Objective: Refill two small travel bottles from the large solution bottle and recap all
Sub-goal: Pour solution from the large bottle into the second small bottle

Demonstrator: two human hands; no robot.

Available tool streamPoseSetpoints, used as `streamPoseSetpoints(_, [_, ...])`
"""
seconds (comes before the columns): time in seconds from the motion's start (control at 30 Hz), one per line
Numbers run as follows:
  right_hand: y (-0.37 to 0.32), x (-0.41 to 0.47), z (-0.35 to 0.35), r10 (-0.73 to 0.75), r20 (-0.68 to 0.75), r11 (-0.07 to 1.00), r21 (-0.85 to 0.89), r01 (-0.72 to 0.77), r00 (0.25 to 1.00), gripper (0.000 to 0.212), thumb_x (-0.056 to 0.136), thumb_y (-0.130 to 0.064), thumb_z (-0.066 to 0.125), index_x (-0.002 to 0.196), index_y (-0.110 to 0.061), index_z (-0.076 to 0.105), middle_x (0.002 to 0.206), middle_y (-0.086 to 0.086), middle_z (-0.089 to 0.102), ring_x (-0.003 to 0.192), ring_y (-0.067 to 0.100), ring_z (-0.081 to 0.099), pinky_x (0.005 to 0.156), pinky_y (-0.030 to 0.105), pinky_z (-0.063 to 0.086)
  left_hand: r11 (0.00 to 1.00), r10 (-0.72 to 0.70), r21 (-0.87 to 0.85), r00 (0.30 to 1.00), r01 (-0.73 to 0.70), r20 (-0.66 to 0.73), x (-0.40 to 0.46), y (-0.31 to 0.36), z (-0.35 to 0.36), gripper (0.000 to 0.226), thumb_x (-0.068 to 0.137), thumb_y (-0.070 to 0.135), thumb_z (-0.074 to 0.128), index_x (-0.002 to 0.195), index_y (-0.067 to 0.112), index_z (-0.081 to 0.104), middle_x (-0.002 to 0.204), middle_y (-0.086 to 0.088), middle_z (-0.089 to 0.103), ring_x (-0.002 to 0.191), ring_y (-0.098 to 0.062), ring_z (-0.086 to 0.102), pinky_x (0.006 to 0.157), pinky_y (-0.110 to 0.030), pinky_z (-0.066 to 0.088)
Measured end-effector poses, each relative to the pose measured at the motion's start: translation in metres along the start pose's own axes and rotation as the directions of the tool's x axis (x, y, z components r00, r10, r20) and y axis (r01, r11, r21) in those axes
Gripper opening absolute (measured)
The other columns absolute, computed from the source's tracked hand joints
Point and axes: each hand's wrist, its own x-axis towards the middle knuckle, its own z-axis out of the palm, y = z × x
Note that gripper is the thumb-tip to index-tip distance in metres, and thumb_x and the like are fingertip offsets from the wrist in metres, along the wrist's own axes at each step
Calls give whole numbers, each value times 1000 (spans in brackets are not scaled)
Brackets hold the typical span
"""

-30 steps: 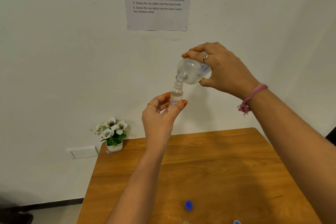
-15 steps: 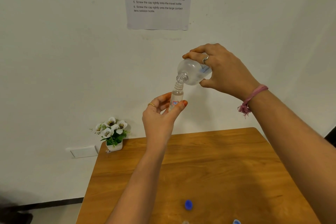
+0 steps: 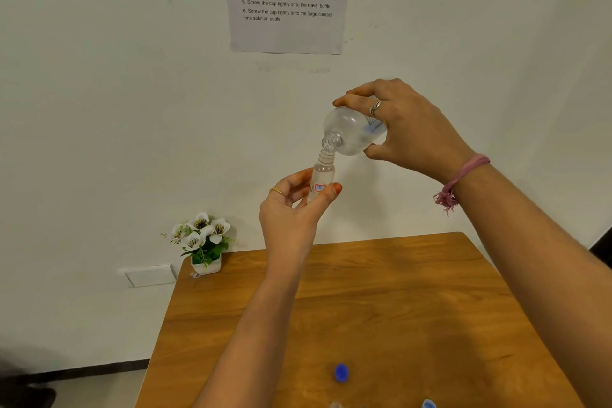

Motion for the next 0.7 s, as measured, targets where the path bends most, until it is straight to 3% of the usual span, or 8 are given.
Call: streamPoseSetpoints(0.7, [2, -5, -6, 20, 22, 1000, 10, -20, 1000, 64, 71, -14, 76, 130, -21, 52, 126, 6, 56, 114, 28, 48, 91, 33, 40, 1000, -14, 2, 1000, 14, 8, -2, -1, 5, 43, 66, 25, 86, 106, 21, 67, 100, 3, 73, 97, -10, 69, 81, -24, 57])
